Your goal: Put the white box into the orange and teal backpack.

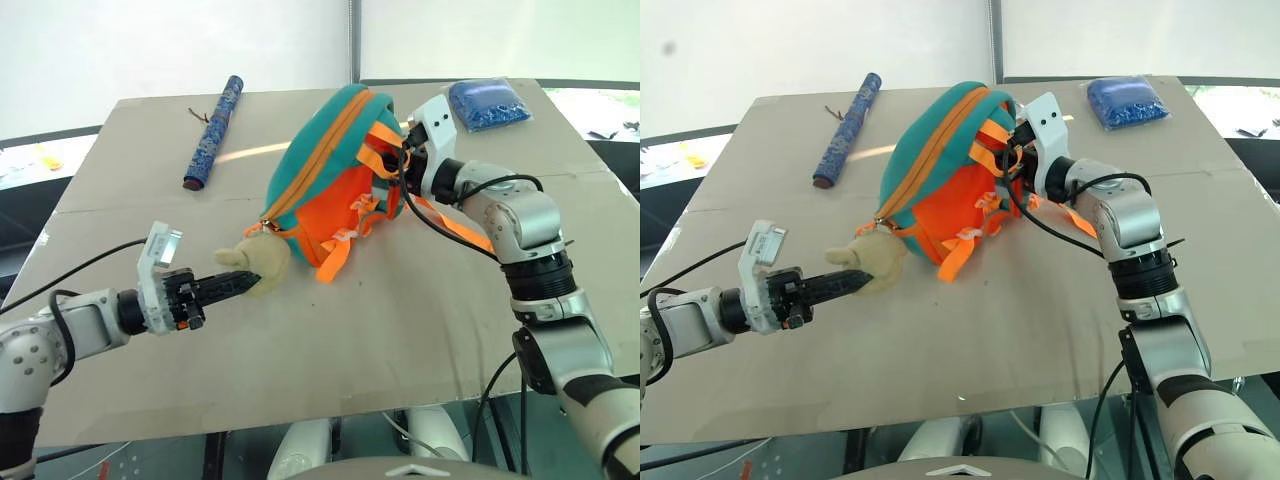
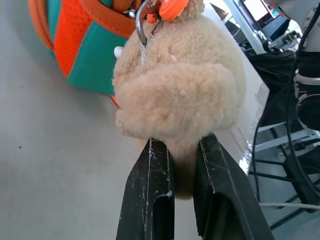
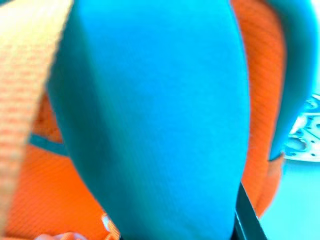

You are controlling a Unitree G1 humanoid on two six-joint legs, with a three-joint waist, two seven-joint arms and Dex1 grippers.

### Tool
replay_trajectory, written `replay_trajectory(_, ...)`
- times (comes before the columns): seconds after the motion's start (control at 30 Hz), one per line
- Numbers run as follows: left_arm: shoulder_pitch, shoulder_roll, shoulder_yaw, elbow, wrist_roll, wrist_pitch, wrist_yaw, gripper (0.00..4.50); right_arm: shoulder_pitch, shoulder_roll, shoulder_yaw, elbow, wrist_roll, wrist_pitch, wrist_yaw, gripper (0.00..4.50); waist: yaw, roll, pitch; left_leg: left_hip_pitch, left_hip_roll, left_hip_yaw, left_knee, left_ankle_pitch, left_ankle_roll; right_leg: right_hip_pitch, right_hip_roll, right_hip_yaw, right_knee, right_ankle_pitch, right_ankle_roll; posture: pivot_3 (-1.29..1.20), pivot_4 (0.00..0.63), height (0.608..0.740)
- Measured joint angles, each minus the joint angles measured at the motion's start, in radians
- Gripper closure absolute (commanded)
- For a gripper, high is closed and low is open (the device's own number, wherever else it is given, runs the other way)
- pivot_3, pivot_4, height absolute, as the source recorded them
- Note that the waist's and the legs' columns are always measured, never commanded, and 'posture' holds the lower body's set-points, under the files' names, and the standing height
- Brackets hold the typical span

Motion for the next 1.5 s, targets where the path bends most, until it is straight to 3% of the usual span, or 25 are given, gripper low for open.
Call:
replay_trajectory(0.13,-0.022,-0.07,0.001,0.043,0.009,0.0,0.017,4.48,-0.022,0.0,0.0,0.04,-0.001,-0.02,-0.019,4.5,0.001,0.0,0.0,0.0,0.0,0.0,0.0,0.0,0.0,0.0,-0.001,0.0,0.0,0.0,0.0,0.0,0.15,0.733)
replay_trajectory(0.37,-0.035,-0.105,-0.013,0.082,0.023,0.027,0.038,4.48,-0.035,-0.003,0.0,0.083,0.0,-0.04,-0.042,4.5,0.0,0.0,0.0,0.0,0.0,0.0,0.0,0.0,0.0,0.0,-0.001,0.0,0.0,0.0,0.0,0.0,0.15,0.733)
replay_trajectory(0.57,-0.124,-0.201,-0.123,0.065,0.099,0.005,0.094,4.48,-0.043,-0.093,-0.023,0.069,0.002,-0.018,-0.064,4.5,0.019,-0.001,0.0,-0.001,0.0,-0.002,0.002,0.0,0.0,0.001,-0.002,-0.001,0.0,0.0,0.0,0.0,0.15,0.733)
replay_trajectory(0.67,-0.208,-0.264,-0.141,0.043,0.103,-0.024,0.111,4.48,-0.019,-0.18,-0.091,-0.048,0.029,0.078,-0.07,4.5,0.03,0.0,0.0,-0.004,0.0,-0.005,0.002,0.0,0.0,0.0,-0.002,-0.004,-0.002,0.0,0.0,0.0,0.15,0.733)
replay_trajectory(0.77,-0.252,-0.269,-0.166,0.023,0.146,-0.054,0.115,4.48,0.039,-0.241,-0.137,-0.18,0.073,0.18,-0.07,4.5,0.03,0.0,0.0,-0.008,0.0,-0.007,0.002,0.0,0.0,-0.001,-0.002,-0.008,-0.006,0.0,0.0,0.0,0.15,0.733)
replay_trajectory(0.8,-0.271,-0.262,-0.212,0.013,0.232,-0.108,0.105,4.48,0.093,-0.269,-0.176,-0.287,0.114,0.278,-0.08,4.5,0.023,0.0,0.0,-0.01,0.0,-0.006,0.002,0.0,0.0,-0.004,-0.002,-0.006,-0.008,0.001,0.0,0.0,0.15,0.733)
replay_trajectory(0.9,-0.313,-0.27,-0.289,0.023,0.352,-0.191,0.08,4.48,0.15,-0.274,-0.216,-0.388,0.138,0.345,-0.122,4.5,0.023,0.0,0.0,-0.011,0.0,-0.006,0.002,0.0,0.0,-0.004,-0.003,-0.007,-0.008,0.001,0.0,0.0,0.15,0.733)
replay_trajectory(1.0,-0.372,-0.297,-0.348,0.065,0.455,-0.253,0.075,3.27,0.19,-0.258,-0.24,-0.431,0.139,0.364,-0.163,4.5,0.029,0.0,0.0,-0.011,-0.001,-0.005,0.002,0.0,0.0,-0.004,-0.003,-0.008,-0.008,0.001,0.0,0.0,0.15,0.733)
replay_trajectory(1.03,-0.382,-0.31,-0.353,0.075,0.471,-0.262,0.075,2.74,0.206,-0.263,-0.239,-0.444,0.134,0.356,-0.164,3.75,0.029,0.0,0.0,-0.011,-0.001,-0.005,0.003,0.0,0.0,-0.004,-0.003,-0.008,-0.008,0.001,0.0,0.0,0.15,0.733)
replay_trajectory(1.1,-0.384,-0.316,-0.354,0.084,0.495,-0.272,0.067,1.71,0.241,-0.272,-0.239,-0.453,0.118,0.329,-0.165,2.88,0.03,0.0,0.0,-0.012,-0.001,-0.005,0.003,0.0,0.0,-0.003,-0.003,-0.009,-0.008,0.001,0.0,0.0,0.15,0.733)
replay_trajectory(1.23,-0.374,-0.315,-0.343,0.073,0.531,-0.313,0.041,0.09,0.341,-0.301,-0.243,-0.491,0.097,0.268,-0.144,1.26,0.031,0.0,0.0,-0.012,-0.001,-0.005,0.003,0.0,0.0,-0.003,-0.003,-0.01,-0.008,0.001,0.0,0.0,0.15,0.733)
replay_trajectory(1.33,-0.307,-0.301,-0.308,0.029,0.593,-0.42,0.029,0.0,0.455,-0.348,-0.298,-0.544,0.102,0.204,-0.085,0.02,0.03,0.0,0.0,-0.012,0.0,-0.007,0.003,0.0,0.0,-0.003,-0.003,-0.009,-0.009,0.001,0.0,0.0,0.15,0.733)
replay_trajectory(1.5,-0.147,-0.303,-0.225,-0.034,0.632,-0.511,0.023,0.0,0.653,-0.407,-0.388,-0.599,0.121,0.086,0.029,0.02,0.028,0.0,0.0,-0.011,0.001,-0.006,0.003,0.0,0.001,-0.002,-0.003,-0.008,-0.009,0.001,0.0,0.0,0.15,0.733)
